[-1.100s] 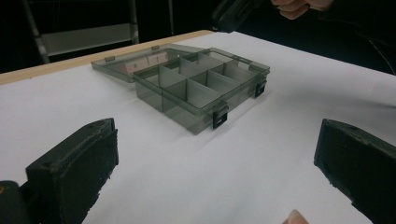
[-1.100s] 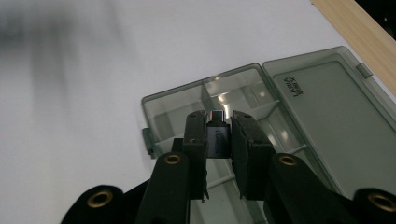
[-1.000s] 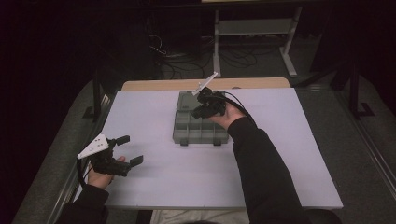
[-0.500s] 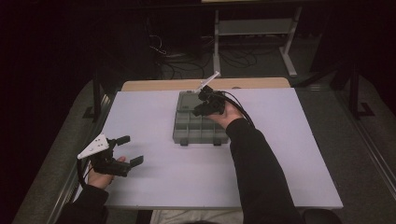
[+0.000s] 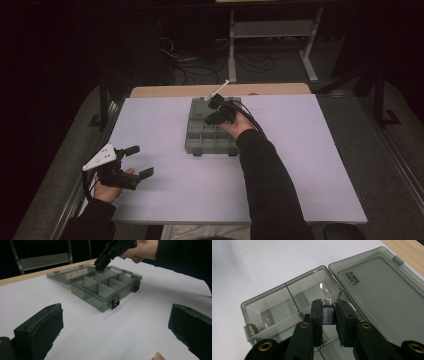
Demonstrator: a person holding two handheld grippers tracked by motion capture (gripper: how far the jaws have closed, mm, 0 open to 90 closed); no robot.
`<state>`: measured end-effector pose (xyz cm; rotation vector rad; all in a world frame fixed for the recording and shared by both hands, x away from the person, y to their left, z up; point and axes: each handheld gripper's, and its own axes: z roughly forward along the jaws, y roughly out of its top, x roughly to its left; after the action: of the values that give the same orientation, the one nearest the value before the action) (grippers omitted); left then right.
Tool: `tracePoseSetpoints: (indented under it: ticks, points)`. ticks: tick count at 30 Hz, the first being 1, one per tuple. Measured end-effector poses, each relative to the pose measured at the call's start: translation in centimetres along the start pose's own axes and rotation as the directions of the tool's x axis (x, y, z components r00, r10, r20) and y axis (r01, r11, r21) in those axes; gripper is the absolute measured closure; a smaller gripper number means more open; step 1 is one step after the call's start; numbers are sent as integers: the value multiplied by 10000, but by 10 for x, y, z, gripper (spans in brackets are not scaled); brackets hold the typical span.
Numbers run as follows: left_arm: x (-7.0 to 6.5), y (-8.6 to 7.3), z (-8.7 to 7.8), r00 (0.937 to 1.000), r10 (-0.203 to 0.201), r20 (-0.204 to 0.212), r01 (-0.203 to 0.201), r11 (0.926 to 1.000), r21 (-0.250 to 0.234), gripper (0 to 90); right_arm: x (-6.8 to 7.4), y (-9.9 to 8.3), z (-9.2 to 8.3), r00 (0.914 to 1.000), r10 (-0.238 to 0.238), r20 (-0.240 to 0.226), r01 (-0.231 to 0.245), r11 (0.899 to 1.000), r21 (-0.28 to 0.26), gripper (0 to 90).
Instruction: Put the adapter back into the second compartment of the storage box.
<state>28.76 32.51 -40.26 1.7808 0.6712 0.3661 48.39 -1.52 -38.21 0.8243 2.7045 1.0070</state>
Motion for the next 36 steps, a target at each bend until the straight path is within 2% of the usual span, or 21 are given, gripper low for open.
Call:
tracePoseSetpoints:
  ticks: [18, 20, 26, 30, 33, 36]
  points:
    - [-1, 1, 0, 10000, 73, 64, -73, 10000, 5, 0, -3, -3, 23, 9993, 336, -149, -327, 9979, 551, 740]
    - [-1, 1, 0, 9999, 72, 71, -72, 10000, 3, 0, -3, -3, 25, 9991, 417, -42, -414, 9976, 550, 659]
    - [-1, 0, 0, 10000, 65, 74, -65, 10000, 9, 0, -3, -4, 26, 9987, 504, 18, -504, 9968, 614, 537]
    - [-1, 1, 0, 9999, 85, 75, -86, 10000, 27, 0, -5, -4, 21, 9972, 738, 155, -744, 9961, 472, 408]
    - [-1, 0, 0, 9999, 81, 70, -81, 10000, 30, 0, -6, -5, 16, 9944, 1050, -62, -1049, 9942, 246, 329]
    - [-1, 0, 0, 10000, 75, 62, -75, 10000, 39, 0, -7, -6, 9, 9943, 1059, -94, -1060, 9944, -55, 251]
